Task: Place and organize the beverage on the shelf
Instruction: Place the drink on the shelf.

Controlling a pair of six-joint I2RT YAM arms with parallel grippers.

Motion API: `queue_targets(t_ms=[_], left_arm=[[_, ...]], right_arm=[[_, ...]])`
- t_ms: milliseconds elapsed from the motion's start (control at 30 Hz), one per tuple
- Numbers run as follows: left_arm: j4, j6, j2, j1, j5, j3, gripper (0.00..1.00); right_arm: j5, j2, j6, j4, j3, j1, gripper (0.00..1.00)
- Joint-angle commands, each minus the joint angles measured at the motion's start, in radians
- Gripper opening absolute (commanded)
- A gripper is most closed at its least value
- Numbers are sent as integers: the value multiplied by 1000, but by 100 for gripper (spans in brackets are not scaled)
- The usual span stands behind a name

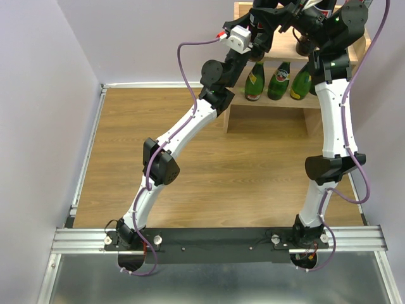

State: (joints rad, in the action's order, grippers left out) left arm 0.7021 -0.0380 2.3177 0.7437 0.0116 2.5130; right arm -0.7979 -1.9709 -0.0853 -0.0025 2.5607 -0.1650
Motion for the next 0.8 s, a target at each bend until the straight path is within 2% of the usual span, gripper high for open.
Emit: queue_targets(t_ms=[0,300,633,767], left_arm=[[82,15,-29,20,-4,21,72],[82,6,-43,26,-4,3,78],[82,1,-46,31,-1,-6,78],[80,-6,-63,33,-4,-23,78]], right_arm=[[212,-65,173,-7,0,45,16],[215,-60,167,-7,-5,47,15],[218,-52,162,-7,-31,47,15],[252,-52,153,-7,-37,47,18]])
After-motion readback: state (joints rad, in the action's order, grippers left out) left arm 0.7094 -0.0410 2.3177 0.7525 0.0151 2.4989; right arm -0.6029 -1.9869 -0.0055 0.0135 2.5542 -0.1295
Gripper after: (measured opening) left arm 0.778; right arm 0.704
